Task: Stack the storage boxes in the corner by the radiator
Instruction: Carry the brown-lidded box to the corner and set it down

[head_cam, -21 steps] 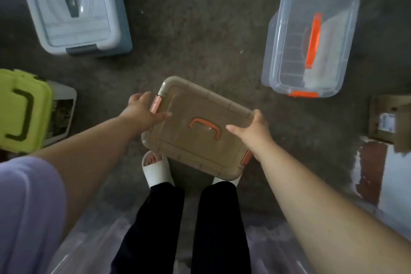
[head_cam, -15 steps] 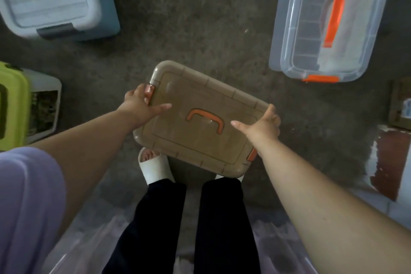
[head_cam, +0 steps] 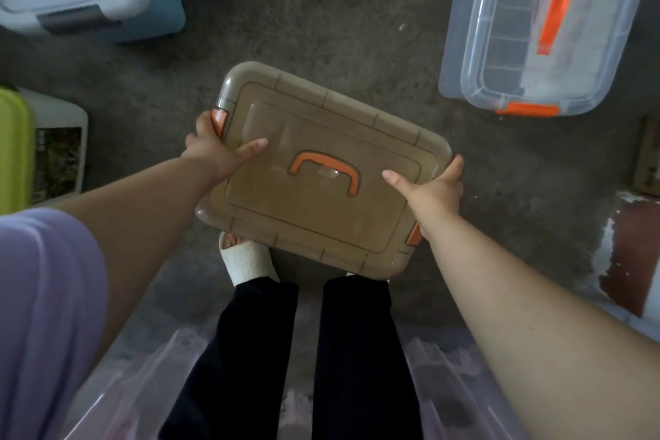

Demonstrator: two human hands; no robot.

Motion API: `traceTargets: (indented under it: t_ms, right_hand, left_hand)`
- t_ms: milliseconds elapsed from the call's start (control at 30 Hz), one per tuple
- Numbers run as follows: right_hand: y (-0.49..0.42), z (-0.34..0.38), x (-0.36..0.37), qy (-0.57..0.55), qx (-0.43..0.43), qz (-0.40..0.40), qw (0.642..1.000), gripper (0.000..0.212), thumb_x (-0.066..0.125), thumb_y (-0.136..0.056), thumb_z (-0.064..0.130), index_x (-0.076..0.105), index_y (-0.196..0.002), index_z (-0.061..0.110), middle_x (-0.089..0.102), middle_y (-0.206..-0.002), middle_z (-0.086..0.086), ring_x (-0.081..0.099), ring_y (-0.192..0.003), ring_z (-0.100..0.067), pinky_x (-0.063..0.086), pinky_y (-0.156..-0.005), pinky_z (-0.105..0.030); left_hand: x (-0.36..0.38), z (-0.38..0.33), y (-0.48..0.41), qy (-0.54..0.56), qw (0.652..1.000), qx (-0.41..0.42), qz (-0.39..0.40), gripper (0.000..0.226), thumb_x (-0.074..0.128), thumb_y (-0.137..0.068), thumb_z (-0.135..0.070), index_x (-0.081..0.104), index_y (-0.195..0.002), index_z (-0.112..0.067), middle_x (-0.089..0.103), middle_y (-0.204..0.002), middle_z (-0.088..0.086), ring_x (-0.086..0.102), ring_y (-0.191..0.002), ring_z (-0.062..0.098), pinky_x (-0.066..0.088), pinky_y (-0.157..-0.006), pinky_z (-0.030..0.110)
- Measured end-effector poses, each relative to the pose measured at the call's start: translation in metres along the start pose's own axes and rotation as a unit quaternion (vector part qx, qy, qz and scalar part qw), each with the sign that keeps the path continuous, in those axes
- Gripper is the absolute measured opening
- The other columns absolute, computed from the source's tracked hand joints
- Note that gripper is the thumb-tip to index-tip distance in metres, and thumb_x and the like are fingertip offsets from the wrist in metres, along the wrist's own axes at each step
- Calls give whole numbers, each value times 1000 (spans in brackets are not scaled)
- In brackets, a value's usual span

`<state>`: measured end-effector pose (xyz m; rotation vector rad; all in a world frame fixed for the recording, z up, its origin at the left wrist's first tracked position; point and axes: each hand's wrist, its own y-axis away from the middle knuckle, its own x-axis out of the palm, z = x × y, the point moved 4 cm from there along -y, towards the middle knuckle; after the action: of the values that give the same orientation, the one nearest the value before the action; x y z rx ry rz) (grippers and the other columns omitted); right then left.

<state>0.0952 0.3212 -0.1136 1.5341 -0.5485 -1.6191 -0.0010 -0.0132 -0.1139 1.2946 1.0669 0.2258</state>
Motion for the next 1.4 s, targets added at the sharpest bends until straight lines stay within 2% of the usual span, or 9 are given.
traceTargets:
  t_ms: [233, 333, 500, 567, 667, 867, 967, 1100, 1400]
  right_hand:
    - [69, 77, -51, 8, -96, -3, 995, 126, 80, -59, 64, 9, -155, 22, 15, -159, -11, 28, -144, -34, 37, -107, -48]
    - [105, 114, -80, 26, -105, -10, 994, 117, 77, -60, 67, 29, -148, 8, 28, -153, -16, 40, -137, -37, 43, -102, -45]
    - [188, 184, -137, -15, -126, -4, 992, 102, 79, -57, 67, 48, -134, 6, 45, -138, -13, 55, -118, -34, 49, -91, -38]
    - [227, 212, -162, -38, -154, -10, 987, 100, 78, -59, 66, 48, -135, 8, 48, -137, -12, 55, -119, -33, 47, -86, -34]
    - [276, 249, -189, -61, -185, -4, 981, 104, 75, -64, 66, 39, -143, 9, 49, -143, -9, 52, -126, -32, 50, -92, -38]
    - [412, 353, -255, -71, -280, -43, 956, 104, 71, -70, 65, 30, -148, 9, 46, -147, -11, 51, -128, -34, 46, -91, -38]
    - [460, 387, -280, -60, -305, -56, 949, 104, 69, -72, 65, 28, -149, 9, 45, -148, -11, 51, -127, -35, 51, -75, -37]
    - [518, 429, -318, -62, -348, -54, 934, 103, 70, -74, 61, 26, -150, 6, 41, -150, -13, 47, -132, -36, 46, -99, -44]
    - [580, 533, -407, -86, -450, -49, 888, 97, 74, -75, 54, 31, -147, 6, 45, -147, -13, 47, -131, -35, 44, -106, -49]
  left_hand:
    - [-89, -15, 71, 37, 998, 8, -59, 107, 65, -61, -74, 9, -145, -40, 32, -146, 13, 40, -129, 41, 39, -101, 62]
    - [-133, -23, 108, 55, 995, 12, -85, 106, 67, -60, -73, 13, -145, -39, 34, -145, 15, 43, -127, 42, 41, -101, 60]
    - [-227, -44, 188, 77, 989, 44, -116, 106, 68, -61, -72, 17, -146, -33, 38, -141, 18, 46, -123, 43, 43, -100, 57]
    - [-267, -54, 220, 81, 986, 67, -133, 105, 66, -62, -72, 18, -146, -32, 41, -139, 18, 49, -121, 43, 45, -98, 56]
    - [-316, -66, 262, 71, 982, 87, -153, 107, 63, -63, -74, 16, -148, -29, 43, -139, 18, 50, -120, 41, 46, -98, 54]
    - [-450, -85, 363, 82, 964, 143, -210, 100, 55, -68, -77, 18, -147, -27, 48, -134, 18, 56, -111, 39, 51, -90, 53]
    - [-497, -92, 393, 77, 957, 167, -226, 96, 53, -70, -77, 26, -142, -20, 52, -128, 18, 59, -105, 38, 52, -89, 50]
    - [-559, -105, 437, 73, 943, 207, -250, 93, 50, -72, -76, 29, -143, -19, 53, -127, 19, 59, -105, 37, 51, -88, 44]
    - [-658, -186, 506, 42, 907, 274, -317, 90, 49, -77, -72, 34, -141, -11, 53, -129, 18, 56, -112, 35, 47, -87, 39]
